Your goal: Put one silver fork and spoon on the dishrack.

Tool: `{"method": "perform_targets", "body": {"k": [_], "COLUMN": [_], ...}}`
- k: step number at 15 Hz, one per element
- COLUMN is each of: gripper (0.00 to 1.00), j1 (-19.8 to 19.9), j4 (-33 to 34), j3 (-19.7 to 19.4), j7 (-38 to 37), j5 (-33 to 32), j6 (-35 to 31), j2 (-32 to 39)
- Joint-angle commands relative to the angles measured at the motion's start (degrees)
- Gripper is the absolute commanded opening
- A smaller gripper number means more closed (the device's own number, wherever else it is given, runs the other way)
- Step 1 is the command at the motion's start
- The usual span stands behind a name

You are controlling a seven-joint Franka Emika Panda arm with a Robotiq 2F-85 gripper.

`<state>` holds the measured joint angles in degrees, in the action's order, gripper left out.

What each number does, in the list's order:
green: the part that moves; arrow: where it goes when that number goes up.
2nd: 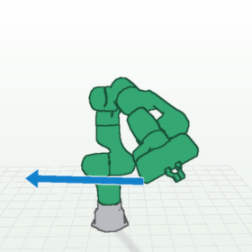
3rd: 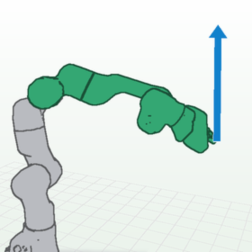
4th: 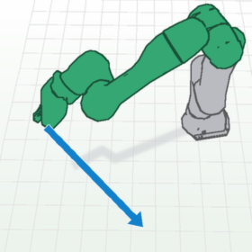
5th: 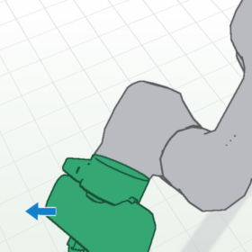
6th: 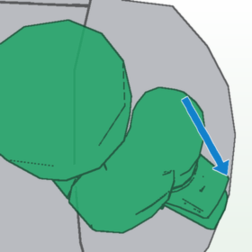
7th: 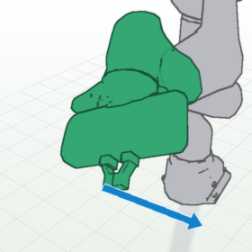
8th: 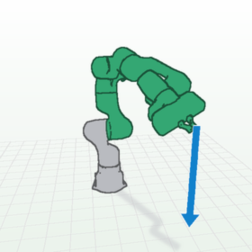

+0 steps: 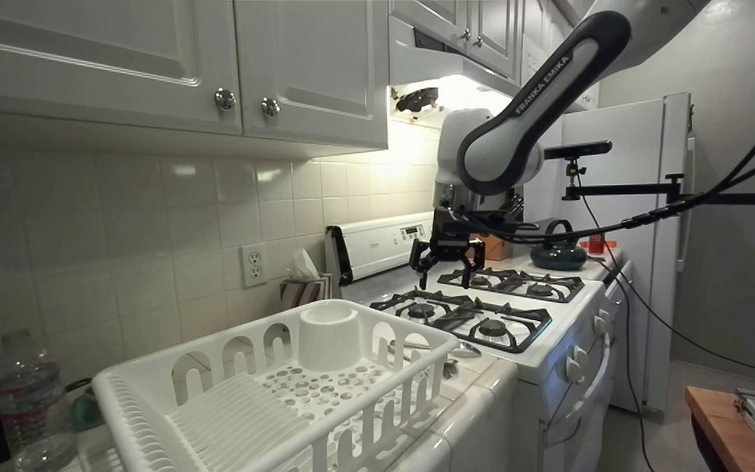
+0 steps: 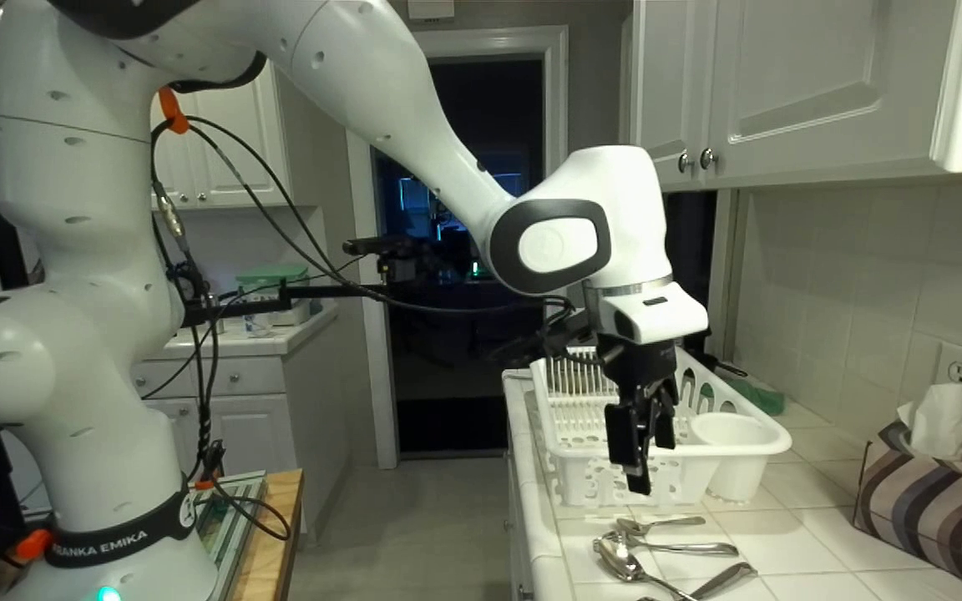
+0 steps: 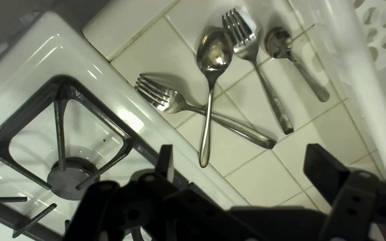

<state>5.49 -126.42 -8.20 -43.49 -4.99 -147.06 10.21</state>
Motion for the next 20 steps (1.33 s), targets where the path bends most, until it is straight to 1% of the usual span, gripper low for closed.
{"method": "perform_targets", "body": {"k": [1, 3, 6, 14, 20], "gripper": [1.00, 1.00, 1.00, 1.00, 1.00], "j1": [-0.8, -1.6, -2.8, -5.1, -5.0], "j4": [2.4, 3.0, 4.3, 8.1, 8.6], "j3": [-1.5, -2.7, -4.3, -5.9, -6.1], "j7": [1.3, 1.3, 1.9, 4.5, 4.6], "j5": [-0.9, -1.3, -0.7, 0.3, 1.5], "j6": [-5.2, -7.8, -9.2, -7.8, -7.4], "j2": [5.8, 8.4, 11.6, 17.4, 19.3]}}
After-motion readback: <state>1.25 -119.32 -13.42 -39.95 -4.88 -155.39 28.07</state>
